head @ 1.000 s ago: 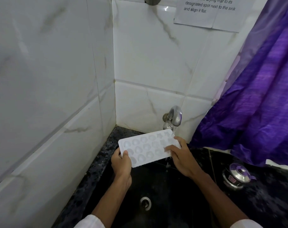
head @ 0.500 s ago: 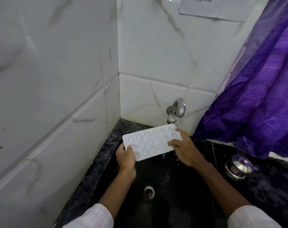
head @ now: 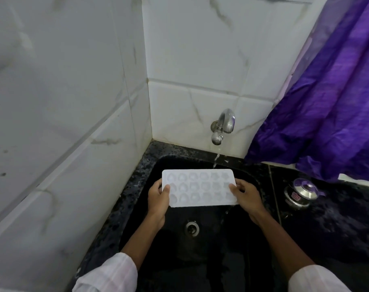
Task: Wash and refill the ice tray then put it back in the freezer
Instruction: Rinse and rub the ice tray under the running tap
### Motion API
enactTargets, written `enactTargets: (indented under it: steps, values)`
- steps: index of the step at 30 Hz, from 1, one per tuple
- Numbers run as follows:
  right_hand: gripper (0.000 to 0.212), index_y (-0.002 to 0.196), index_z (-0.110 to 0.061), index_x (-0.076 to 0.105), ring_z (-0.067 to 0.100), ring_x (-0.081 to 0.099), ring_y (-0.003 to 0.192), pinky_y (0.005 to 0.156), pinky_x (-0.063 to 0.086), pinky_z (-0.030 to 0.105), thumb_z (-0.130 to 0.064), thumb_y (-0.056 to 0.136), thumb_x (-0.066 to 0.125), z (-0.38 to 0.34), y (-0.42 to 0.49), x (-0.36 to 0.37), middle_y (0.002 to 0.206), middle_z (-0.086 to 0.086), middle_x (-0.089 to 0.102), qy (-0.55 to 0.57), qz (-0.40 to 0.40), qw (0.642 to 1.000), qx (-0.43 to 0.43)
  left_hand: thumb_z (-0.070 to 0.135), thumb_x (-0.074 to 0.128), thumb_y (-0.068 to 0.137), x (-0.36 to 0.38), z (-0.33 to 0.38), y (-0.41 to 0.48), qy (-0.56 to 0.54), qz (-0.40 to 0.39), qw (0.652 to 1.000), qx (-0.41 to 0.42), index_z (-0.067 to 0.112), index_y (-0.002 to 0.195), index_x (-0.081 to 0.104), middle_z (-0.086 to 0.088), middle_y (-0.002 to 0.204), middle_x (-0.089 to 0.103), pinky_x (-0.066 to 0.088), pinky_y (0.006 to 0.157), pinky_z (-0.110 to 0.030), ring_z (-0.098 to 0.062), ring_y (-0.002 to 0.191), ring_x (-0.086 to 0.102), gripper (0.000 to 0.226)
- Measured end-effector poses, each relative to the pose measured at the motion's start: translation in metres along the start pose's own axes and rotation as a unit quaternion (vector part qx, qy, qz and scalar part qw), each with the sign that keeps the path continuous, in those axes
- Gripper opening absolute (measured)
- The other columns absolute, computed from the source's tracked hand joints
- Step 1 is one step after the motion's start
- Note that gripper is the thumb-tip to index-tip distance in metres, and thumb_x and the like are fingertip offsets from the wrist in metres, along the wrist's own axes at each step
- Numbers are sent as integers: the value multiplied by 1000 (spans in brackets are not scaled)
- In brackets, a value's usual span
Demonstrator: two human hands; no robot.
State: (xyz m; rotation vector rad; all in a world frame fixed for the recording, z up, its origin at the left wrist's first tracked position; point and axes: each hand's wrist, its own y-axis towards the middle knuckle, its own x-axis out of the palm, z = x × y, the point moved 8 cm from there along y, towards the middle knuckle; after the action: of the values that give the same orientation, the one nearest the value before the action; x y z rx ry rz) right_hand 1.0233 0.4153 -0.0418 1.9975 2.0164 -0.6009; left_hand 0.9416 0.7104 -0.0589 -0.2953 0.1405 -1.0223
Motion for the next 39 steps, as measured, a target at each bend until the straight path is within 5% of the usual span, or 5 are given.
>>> enactTargets:
  steps: [4, 9, 24, 31, 39]
  values:
    - [20, 112, -16, 66, 11, 67, 92, 81, 59, 37, -18, 92, 66, 24, -9, -7, 106, -1, 69, 32, 44, 998, 42, 11, 54, 98, 4, -3, -1, 68, -29, 996, 44, 18, 116, 63, -2, 104, 74, 58, 72, -30, -15, 92, 70, 21]
    - [13, 100, -14, 64, 8, 66, 86, 65, 53, 17, -9, 90, 68, 23, -16, -20, 100, -1, 69, 52, 93, 994, 27, 4, 62, 92, 8, 10, 3, 119, -37, 987, 104, 21, 100, 67, 5, 98, 73, 59, 82, -33, -9, 93, 69, 19]
    - [12, 86, -11, 64, -3, 65, 81, 67, 45, 7, 1, 88, 65, -47, -31, -51, 85, -5, 70, -25, 154, 967, -204, 1, 65, 91, 9, 59, -3, 152, -5, 930, 334, 10, 107, 71, 6, 109, 72, 53, 88, -18, -1, 105, 67, 19]
    - [12, 97, -13, 66, -6, 65, 81, 68, 46, 3, -6, 88, 69, -11, -16, -41, 86, -14, 69, -17, 110, 991, -80, 13, 61, 95, 14, 47, 1, 169, -67, 941, 285, 20, 121, 65, 15, 108, 70, 54, 84, -17, 6, 99, 66, 27]
    - [29, 122, -17, 61, 20, 67, 95, 86, 54, 38, -22, 93, 63, -1, -3, -37, 97, 4, 70, -22, 105, 994, 5, 22, 55, 100, 34, 24, 14, 50, -141, 984, 95, 26, 130, 57, 3, 110, 74, 60, 84, -41, -13, 99, 72, 31]
